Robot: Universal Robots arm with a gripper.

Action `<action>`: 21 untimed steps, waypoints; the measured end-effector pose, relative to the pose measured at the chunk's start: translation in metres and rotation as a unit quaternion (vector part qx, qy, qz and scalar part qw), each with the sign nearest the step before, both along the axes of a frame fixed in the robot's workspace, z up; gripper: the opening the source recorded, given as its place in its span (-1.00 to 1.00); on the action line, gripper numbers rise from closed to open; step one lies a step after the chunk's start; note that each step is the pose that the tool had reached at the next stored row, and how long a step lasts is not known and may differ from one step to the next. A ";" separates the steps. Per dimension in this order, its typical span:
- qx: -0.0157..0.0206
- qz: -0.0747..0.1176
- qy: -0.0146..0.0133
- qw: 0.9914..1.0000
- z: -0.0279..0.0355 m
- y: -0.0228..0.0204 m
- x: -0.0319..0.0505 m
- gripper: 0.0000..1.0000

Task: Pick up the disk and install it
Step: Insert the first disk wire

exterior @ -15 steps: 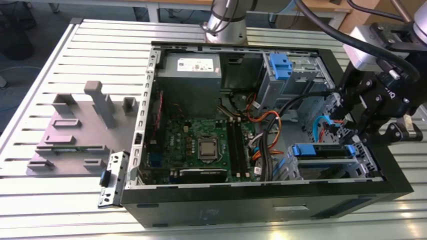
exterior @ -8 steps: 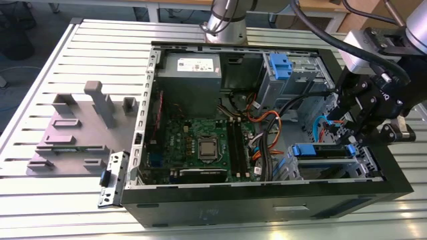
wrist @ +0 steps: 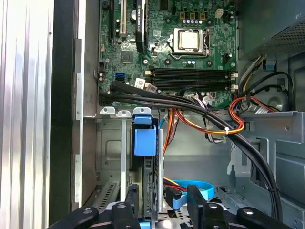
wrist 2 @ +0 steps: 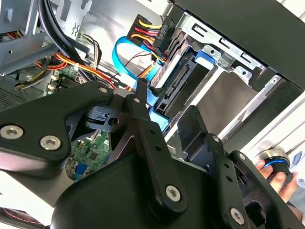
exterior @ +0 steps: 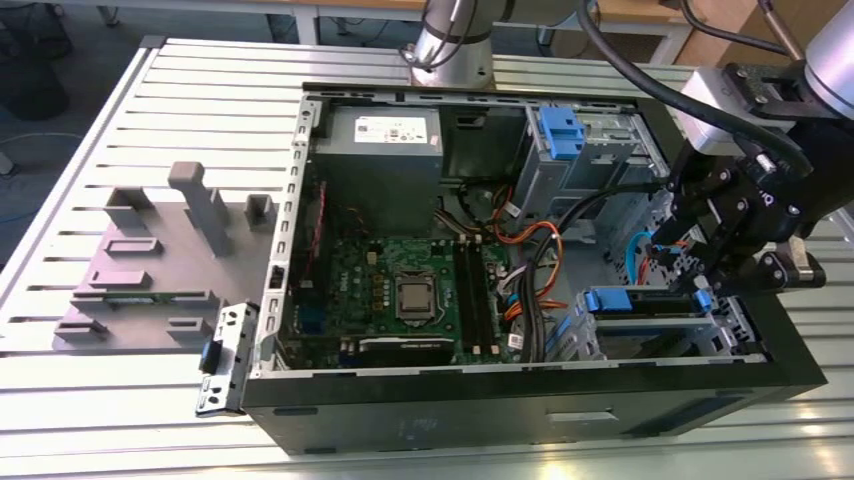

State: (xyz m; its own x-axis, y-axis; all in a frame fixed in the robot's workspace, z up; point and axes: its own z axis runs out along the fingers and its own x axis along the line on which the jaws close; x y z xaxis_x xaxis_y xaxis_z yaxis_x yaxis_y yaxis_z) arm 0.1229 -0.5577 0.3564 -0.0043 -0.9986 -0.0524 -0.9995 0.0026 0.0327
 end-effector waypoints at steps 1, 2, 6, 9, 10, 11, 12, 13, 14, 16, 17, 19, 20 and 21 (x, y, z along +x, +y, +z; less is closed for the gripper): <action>0.000 0.000 0.000 1.000 0.0000 0.0000 0.0000 0.06; 0.000 0.000 0.000 1.000 0.0000 0.0000 0.0000 0.06; 0.000 0.000 0.000 1.000 0.0000 0.0000 0.0001 -0.09; 0.000 0.000 0.000 1.000 0.0000 0.0000 0.0002 -0.33; 0.000 0.000 0.000 1.000 0.0000 0.0000 0.0002 -0.45; 0.000 0.000 0.000 1.000 0.0000 0.0000 0.0002 -0.57; 0.000 0.000 0.000 1.000 0.0000 0.0000 0.0003 -0.57; 0.000 0.000 0.000 1.000 0.0000 0.0000 0.0003 -0.68; 0.000 0.000 0.000 1.000 0.0000 0.0000 0.0003 -0.68; 0.000 0.000 0.000 1.000 0.0000 0.0000 0.0004 -0.68; 0.000 0.000 0.000 1.000 0.0000 0.0000 0.0004 -0.68; 0.000 0.000 0.000 1.000 0.0000 0.0000 0.0004 -0.68; 0.000 0.000 0.000 1.000 0.0000 0.0000 0.0005 -0.68; 0.000 0.000 0.000 1.000 0.0000 -0.0001 0.0005 -0.68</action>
State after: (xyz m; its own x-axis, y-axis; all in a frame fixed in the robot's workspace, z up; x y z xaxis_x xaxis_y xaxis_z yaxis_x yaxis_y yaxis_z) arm 0.1234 -0.5578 0.3564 -0.0043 -0.9986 -0.0524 -0.9995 0.0026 0.0327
